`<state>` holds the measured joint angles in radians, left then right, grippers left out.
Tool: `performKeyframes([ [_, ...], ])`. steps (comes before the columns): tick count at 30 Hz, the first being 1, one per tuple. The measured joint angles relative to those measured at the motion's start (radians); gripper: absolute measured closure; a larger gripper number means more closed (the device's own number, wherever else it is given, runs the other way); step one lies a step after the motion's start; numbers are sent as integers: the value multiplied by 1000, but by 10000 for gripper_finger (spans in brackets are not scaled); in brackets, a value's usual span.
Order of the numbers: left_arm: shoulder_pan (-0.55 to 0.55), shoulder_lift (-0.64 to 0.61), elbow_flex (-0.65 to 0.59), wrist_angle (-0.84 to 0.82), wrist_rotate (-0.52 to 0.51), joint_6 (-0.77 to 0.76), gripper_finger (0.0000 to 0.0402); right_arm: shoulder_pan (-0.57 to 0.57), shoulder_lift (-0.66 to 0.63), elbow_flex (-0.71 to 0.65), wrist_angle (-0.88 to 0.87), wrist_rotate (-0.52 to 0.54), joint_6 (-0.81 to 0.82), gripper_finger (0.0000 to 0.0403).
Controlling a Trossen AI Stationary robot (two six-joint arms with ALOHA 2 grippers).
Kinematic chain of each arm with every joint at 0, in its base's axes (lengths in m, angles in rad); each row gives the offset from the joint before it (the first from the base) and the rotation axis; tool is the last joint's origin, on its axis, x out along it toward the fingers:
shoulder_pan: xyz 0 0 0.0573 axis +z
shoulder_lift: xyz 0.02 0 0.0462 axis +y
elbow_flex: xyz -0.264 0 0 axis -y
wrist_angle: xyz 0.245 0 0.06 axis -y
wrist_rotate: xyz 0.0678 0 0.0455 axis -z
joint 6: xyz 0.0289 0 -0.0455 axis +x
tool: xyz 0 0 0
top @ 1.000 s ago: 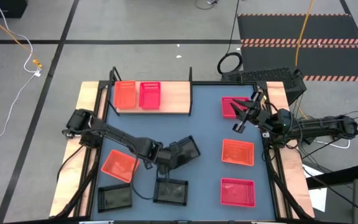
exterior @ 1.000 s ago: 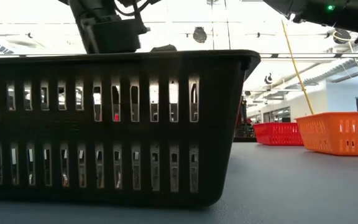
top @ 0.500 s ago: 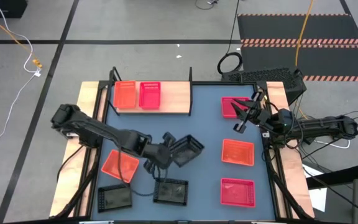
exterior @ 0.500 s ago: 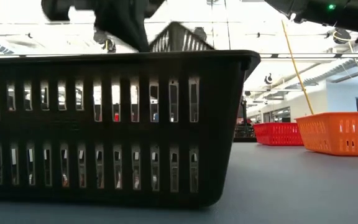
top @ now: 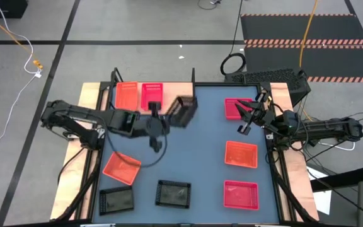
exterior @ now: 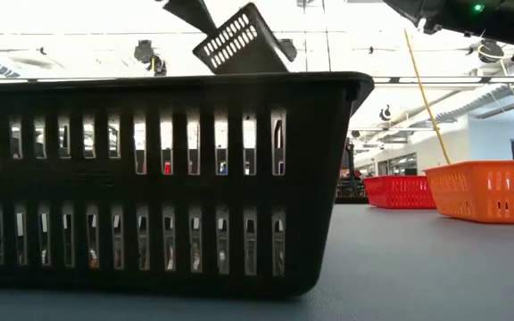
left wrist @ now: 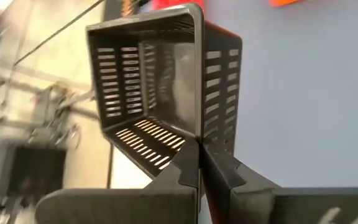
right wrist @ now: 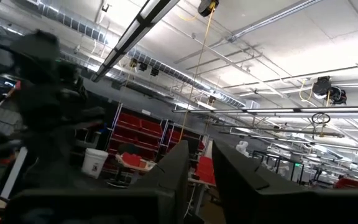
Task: Stack baskets on shelf by color
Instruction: Put the top black bin on the shelf
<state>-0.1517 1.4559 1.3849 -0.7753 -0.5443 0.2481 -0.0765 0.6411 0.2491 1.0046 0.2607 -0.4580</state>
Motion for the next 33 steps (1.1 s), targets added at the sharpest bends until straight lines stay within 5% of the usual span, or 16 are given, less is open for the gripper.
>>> performKeyframes([
  [14,344,201,-1,143,-33,7,399,0,0,0,-1,0,-18,337],
  [22,362,346,-2,135,-31,43,399,-1,0,0,-8,6,-47,337],
  [33,360,377,-2,124,-30,37,386,-1,0,0,-5,7,-47,337],
])
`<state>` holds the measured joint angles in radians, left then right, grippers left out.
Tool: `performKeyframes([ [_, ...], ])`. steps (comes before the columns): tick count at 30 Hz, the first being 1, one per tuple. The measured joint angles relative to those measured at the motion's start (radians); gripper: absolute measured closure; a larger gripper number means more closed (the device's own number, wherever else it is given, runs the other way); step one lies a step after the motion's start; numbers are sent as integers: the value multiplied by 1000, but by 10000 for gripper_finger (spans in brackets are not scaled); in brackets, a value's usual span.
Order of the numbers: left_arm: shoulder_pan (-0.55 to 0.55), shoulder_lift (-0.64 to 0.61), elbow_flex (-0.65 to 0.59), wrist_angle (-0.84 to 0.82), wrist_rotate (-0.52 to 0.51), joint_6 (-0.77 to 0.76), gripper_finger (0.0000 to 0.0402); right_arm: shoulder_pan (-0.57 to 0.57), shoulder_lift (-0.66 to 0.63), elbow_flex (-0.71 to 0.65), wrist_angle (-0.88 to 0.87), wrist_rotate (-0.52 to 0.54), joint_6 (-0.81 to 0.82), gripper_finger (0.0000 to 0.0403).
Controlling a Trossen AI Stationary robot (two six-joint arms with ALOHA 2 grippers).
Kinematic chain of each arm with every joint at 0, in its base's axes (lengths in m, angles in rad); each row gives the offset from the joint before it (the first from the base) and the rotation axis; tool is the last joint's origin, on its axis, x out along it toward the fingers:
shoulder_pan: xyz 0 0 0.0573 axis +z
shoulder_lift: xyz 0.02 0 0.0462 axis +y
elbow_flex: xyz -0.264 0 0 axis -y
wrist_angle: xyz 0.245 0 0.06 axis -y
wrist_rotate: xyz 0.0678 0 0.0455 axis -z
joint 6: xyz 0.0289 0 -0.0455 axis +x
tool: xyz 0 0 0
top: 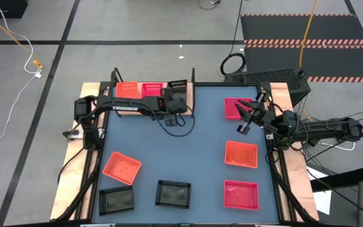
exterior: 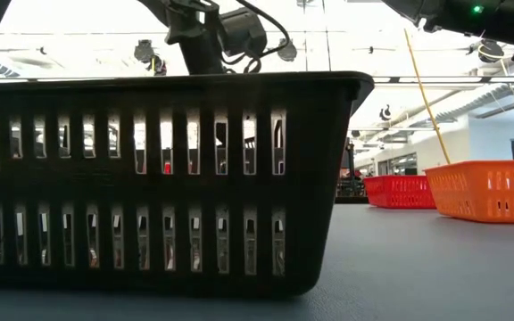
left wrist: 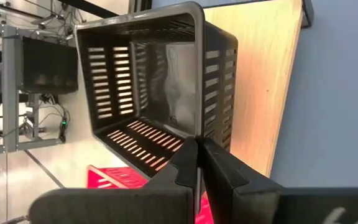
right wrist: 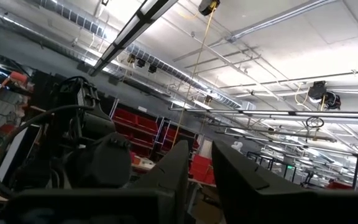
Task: Stack baskets on shelf by color
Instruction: Put the top black bin on the shelf, then stack the left orange bin on top of the orange bin on the shelf
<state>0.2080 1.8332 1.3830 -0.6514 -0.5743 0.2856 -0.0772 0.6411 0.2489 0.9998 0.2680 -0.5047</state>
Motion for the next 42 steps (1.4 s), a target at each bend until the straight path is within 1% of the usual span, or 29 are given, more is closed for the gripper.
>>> performKeyframes([
  [3,0,0,0,0,4,-19,382,0,0,0,4,0,11,337],
  [5,0,0,0,0,35,-35,372,0,0,0,6,0,19,337],
  [8,0,0,0,2,82,-56,349,0,0,0,8,0,27,337],
  [14,-4,-9,0,-2,84,-59,302,0,0,0,9,-2,27,337],
  [17,-26,-53,0,-7,76,-60,284,0,0,0,9,-2,24,337],
  [22,-81,-185,0,10,76,-63,262,0,0,0,13,-3,23,337],
  [25,-102,-248,2,26,75,-62,257,0,0,0,14,-6,29,337],
  [28,-104,-264,2,-11,77,-132,261,1,0,0,27,-8,48,337],
  [30,-102,-261,2,-97,103,-198,267,1,0,0,31,-16,62,337],
  [33,-116,-262,0,-303,181,-253,276,1,0,0,36,-61,73,337],
  [36,-160,-261,0,-526,263,-302,281,1,0,0,36,-83,71,337],
  [38,-202,-267,0,-655,317,-365,281,1,0,0,36,-83,69,337],
  [40,-249,-274,0,-740,382,-494,281,1,0,0,36,-82,69,337],
  [42,-296,-273,0,-764,443,-689,281,1,0,0,36,-81,68,337],
])
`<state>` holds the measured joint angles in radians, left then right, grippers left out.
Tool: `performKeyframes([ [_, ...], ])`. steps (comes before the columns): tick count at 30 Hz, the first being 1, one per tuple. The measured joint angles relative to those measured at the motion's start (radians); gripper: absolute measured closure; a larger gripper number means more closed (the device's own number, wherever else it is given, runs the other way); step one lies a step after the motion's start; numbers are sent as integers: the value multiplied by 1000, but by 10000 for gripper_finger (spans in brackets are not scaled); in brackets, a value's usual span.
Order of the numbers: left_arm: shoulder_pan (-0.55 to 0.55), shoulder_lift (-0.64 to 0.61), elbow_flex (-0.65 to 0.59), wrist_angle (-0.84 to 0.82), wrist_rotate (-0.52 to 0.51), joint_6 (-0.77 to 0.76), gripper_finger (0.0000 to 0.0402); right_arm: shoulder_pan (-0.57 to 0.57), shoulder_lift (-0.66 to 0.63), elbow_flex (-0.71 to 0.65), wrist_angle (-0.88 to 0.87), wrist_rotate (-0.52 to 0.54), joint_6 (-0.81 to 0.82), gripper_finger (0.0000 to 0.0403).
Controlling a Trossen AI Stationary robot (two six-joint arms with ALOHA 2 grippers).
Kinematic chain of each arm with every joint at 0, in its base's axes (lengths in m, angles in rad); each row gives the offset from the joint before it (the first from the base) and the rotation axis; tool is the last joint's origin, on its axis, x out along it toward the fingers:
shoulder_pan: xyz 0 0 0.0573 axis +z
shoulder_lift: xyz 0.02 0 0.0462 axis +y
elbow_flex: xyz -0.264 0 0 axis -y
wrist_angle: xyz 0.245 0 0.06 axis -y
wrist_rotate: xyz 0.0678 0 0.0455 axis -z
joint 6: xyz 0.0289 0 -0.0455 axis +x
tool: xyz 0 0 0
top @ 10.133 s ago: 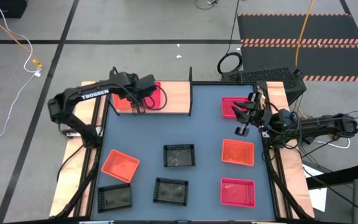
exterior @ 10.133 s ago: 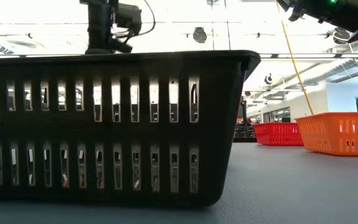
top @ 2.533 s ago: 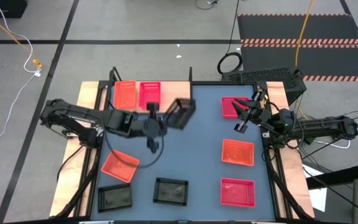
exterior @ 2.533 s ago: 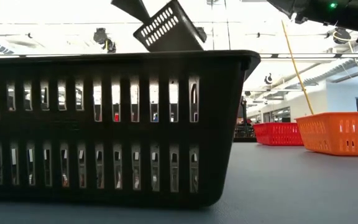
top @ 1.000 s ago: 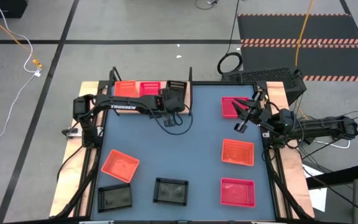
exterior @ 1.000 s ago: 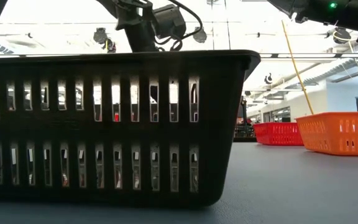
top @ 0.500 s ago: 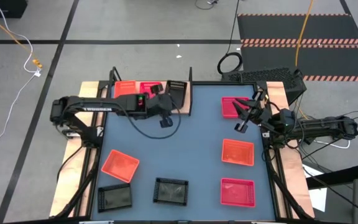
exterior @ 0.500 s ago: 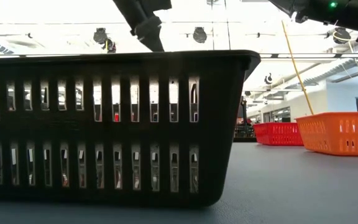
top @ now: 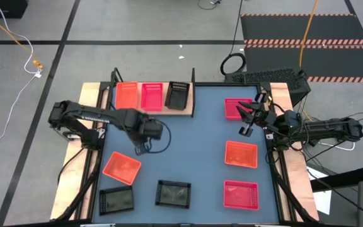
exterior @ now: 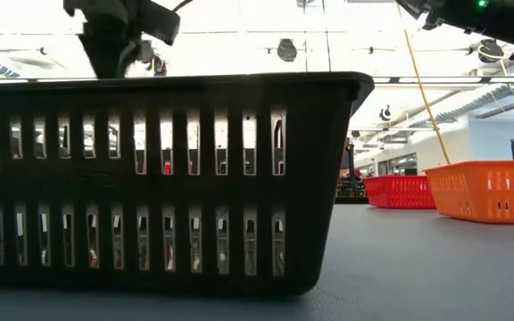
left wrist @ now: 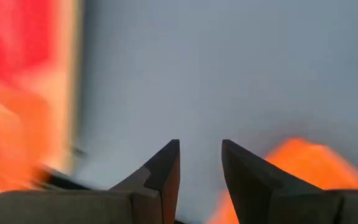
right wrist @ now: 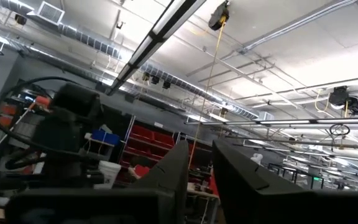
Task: Stack baskets on shelf by color
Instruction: Stack the left orange bin on top of the orange bin on the shelf
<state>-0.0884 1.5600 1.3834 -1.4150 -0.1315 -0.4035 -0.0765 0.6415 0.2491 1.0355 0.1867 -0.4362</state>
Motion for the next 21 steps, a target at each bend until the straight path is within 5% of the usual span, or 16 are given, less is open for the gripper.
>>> performKeyframes([
  [5,-103,0,0,-22,77,-458,281,0,0,0,18,-1,20,337],
  [10,-206,18,-2,-18,69,-717,281,0,0,0,61,-5,69,337],
  [14,-277,44,-44,64,83,-854,281,0,-7,0,68,-7,80,337],
  [21,-324,127,-107,190,274,-951,272,0,-26,0,68,-8,48,337],
])
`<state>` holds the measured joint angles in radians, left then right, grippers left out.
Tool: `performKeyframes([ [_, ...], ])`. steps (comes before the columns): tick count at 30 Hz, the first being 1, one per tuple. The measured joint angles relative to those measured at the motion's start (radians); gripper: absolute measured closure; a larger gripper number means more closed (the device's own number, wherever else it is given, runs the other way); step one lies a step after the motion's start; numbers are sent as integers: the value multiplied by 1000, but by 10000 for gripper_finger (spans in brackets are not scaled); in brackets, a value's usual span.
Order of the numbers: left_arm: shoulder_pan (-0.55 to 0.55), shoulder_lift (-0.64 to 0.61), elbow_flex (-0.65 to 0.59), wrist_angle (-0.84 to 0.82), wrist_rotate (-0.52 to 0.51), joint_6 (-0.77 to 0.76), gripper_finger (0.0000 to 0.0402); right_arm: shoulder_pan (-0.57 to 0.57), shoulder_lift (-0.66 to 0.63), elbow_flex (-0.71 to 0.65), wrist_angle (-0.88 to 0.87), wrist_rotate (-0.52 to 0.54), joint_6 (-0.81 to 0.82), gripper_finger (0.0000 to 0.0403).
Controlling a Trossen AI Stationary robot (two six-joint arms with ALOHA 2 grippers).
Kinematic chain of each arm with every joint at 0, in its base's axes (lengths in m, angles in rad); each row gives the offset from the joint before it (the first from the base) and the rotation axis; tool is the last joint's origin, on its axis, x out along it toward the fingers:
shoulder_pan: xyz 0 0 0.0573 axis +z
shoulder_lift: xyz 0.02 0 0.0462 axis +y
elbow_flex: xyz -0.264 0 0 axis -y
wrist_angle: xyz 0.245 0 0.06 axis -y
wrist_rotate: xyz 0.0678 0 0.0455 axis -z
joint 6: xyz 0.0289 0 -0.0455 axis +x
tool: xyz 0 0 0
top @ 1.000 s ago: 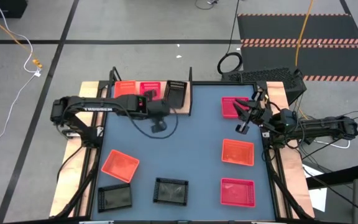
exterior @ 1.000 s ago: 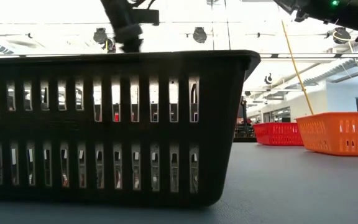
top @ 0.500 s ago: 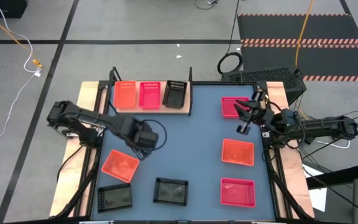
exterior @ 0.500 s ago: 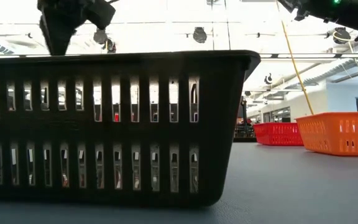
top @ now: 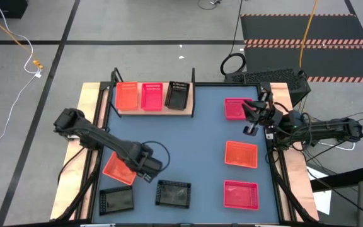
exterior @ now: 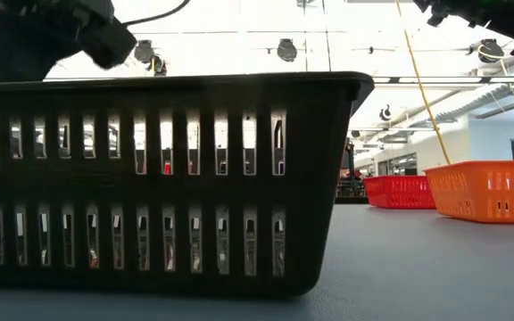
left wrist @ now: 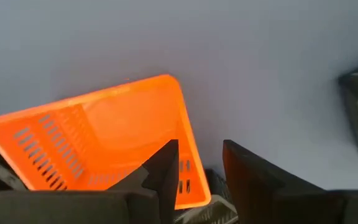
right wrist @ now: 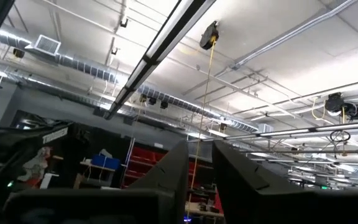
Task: Stack baskets on shelf by color
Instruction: Stack the left orange bin on top of the orange bin on the shelf
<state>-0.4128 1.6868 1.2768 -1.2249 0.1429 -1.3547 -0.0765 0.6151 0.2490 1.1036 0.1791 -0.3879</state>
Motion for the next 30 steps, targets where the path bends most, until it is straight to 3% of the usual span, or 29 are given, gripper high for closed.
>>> performKeyframes([
  [10,22,98,0,3,19,49,205,0,-6,0,46,-1,-45,337],
  [14,22,129,0,0,36,80,200,0,-6,0,68,-1,-51,337],
  [18,22,140,0,0,49,105,238,0,-6,0,76,-1,-58,337],
  [26,35,137,6,-3,79,190,381,0,-6,0,75,-1,-61,337],
  [30,39,126,33,-1,74,246,385,0,-6,0,75,-1,-46,337],
])
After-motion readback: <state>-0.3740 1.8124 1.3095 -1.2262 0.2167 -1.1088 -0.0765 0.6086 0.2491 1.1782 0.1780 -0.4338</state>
